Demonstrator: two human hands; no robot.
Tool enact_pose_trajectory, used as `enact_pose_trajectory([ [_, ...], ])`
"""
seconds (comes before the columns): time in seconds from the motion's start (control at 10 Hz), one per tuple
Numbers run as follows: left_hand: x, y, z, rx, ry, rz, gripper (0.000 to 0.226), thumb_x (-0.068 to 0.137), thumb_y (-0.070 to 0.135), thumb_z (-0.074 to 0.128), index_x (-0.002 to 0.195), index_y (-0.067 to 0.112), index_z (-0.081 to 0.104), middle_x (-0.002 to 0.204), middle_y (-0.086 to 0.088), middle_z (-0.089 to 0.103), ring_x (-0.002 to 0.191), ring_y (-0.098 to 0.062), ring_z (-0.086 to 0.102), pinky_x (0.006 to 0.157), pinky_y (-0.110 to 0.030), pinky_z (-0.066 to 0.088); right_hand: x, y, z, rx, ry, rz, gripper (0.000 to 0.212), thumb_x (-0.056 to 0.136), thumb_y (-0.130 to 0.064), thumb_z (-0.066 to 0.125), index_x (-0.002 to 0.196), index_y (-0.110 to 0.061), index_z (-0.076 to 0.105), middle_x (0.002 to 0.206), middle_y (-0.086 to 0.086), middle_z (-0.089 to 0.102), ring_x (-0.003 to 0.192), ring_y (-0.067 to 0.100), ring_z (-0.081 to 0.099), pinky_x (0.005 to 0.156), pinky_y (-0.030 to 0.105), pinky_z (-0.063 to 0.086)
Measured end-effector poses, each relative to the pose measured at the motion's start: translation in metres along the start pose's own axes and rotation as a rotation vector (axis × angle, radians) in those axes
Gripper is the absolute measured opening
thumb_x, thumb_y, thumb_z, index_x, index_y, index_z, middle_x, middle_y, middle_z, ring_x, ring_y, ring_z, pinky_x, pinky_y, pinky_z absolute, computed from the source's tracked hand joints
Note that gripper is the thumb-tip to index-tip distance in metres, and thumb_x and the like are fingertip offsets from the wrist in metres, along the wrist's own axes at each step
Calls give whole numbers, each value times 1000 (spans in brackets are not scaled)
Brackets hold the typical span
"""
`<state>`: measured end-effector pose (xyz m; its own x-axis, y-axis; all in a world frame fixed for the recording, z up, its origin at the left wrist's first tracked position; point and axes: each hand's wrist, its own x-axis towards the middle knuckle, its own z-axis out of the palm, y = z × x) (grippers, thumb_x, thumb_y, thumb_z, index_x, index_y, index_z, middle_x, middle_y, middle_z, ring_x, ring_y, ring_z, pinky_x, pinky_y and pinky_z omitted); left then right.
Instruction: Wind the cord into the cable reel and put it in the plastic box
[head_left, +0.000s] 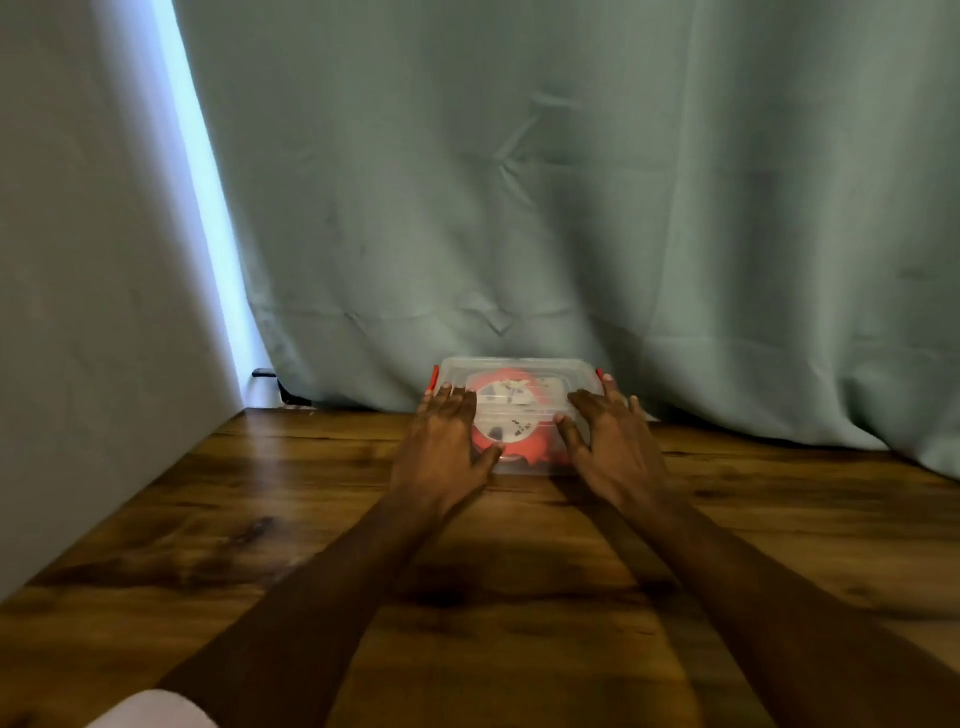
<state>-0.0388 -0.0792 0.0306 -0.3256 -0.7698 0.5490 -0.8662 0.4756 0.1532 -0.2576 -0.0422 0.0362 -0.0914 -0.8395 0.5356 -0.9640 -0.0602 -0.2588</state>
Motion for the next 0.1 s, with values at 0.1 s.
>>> enact_pose_trajectory([
  [0.1, 2, 8, -43, 39, 97, -13, 80, 99, 66, 43, 159, 14, 32, 161, -12, 40, 152, -23, 30, 128, -39, 7, 5, -14, -36, 28, 55, -53, 66, 106, -52, 33, 161, -16, 25, 168, 9, 23, 155, 23, 17, 124, 41, 16],
])
